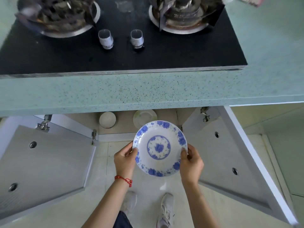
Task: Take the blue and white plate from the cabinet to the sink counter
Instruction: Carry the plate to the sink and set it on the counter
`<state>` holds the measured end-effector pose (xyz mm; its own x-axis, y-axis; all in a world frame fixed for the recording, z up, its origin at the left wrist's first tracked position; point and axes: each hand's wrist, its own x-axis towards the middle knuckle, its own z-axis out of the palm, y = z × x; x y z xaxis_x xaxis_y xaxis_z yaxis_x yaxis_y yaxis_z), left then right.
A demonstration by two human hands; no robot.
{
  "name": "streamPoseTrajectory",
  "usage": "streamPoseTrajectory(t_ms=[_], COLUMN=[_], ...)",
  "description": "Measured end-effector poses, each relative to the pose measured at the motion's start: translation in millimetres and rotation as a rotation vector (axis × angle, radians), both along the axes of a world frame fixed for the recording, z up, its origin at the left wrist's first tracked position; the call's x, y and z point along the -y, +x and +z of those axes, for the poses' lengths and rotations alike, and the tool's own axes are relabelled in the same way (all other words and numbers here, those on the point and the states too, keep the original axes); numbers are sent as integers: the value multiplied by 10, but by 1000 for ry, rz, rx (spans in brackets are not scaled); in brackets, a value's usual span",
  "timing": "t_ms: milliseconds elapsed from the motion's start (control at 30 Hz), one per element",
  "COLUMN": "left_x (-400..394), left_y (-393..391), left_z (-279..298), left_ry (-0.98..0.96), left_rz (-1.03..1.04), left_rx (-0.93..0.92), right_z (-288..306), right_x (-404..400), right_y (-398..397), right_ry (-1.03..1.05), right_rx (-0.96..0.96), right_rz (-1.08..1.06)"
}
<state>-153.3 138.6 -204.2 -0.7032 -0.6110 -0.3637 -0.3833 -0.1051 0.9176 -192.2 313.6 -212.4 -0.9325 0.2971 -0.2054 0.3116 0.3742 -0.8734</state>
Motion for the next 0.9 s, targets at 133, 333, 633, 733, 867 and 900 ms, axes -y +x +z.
streamPoseTrajectory(t_ms=[133, 333, 633, 733, 867, 900], left_x=[-12, 63, -124, -319, -673, -798], left_y=[25, 57, 75, 90, 139, 159], left_z=[284, 702, 1356, 1534, 1688, 1730], left_ry=[-15, -57, -57, -72, -35, -32], left_rz=[-101, -298, -553, -642, -728, -755], left_rx=[-28, -51, -123, -157, -179, -186], right_z=[246, 558, 1189, 1399, 1590, 1635], right_x=[-45, 15, -76, -261, -571, -681], right_y=[179, 517, 929, 1055, 1254, 1315], right_ry=[37, 11, -70, -87, -61, -66], right_rx=[2, -12, -115, -152, -177, -186], right_rz=[-130, -344, -592, -668, -738, -762])
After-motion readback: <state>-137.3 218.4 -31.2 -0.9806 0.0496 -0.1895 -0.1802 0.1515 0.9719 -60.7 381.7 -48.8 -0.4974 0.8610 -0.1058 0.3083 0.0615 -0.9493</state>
